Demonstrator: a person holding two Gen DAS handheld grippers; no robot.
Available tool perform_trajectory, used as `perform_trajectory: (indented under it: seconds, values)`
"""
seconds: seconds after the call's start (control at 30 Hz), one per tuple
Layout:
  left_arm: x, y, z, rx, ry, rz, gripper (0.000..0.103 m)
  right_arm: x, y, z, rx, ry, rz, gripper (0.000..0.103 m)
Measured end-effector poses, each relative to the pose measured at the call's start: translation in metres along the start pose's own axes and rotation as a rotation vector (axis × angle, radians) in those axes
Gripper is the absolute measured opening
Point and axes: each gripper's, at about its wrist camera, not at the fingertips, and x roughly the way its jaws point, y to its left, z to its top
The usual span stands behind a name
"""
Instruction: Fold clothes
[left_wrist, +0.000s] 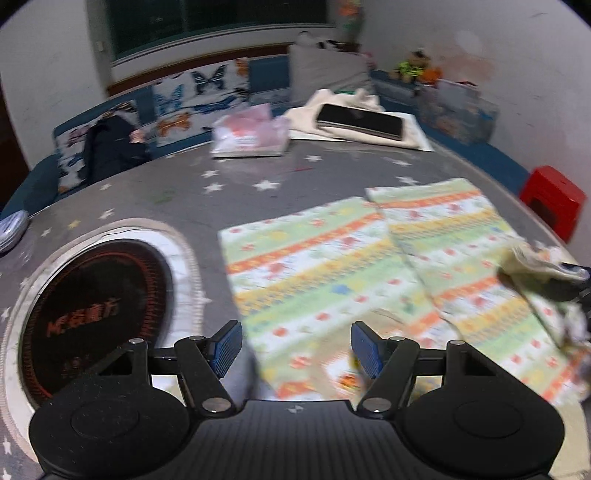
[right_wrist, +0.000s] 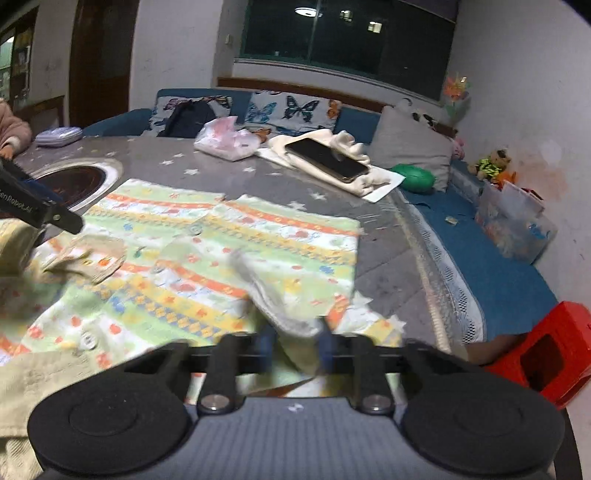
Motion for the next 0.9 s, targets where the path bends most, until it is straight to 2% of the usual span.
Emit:
perform_trajectory:
  seconds: [0.07, 0.17, 0.3, 0.33, 0.43, 0.47, 0.57, 0.67, 0.8, 0.9]
  values:
    - [0.004, 0.006, 0.0, -0.015, 0.006, 0.007, 0.068, -0.003, -0.009, 0.003, 0.005, -0.023, -0.05, 0.01]
    - [0.01, 0.01, -0.003, -0.022, 0.021, 0.019, 0.068, -0.007, -0.027, 0.009, -0.001, -0.048, -0.161, 0.01]
    - [0.016, 0.011, -0.009, -0.028, 0.037, 0.025, 0.068, -0.008, -0.048, 0.016, 0.013, -0.049, -0.257, 0.012]
    - [0.017, 0.011, -0.01, -0.028, 0.039, 0.026, 0.068, -0.007, -0.052, 0.016, 0.021, -0.04, -0.27, 0.013]
    - [0.019, 0.008, -0.012, -0.017, 0.037, 0.036, 0.068, -0.003, -0.058, 0.015, 0.037, -0.021, -0.345, 0.031]
    - [0.019, 0.008, -0.012, -0.013, 0.035, 0.038, 0.068, -0.004, -0.06, 0.014, 0.043, -0.025, -0.359, 0.031]
    - [0.019, 0.007, -0.013, -0.004, 0.031, 0.039, 0.068, -0.009, -0.054, 0.011, 0.049, -0.046, -0.319, 0.031]
    - [0.022, 0.008, -0.011, -0.016, 0.03, 0.034, 0.066, -0.013, -0.038, 0.01, 0.03, -0.068, -0.234, 0.032]
    - [0.025, 0.008, -0.009, -0.022, 0.023, 0.025, 0.06, -0.006, -0.01, 0.003, 0.004, 0.005, -0.02, 0.035]
    - [0.027, 0.007, -0.007, -0.021, 0.016, 0.012, 0.051, 0.012, 0.007, -0.003, -0.032, 0.064, 0.041, 0.036]
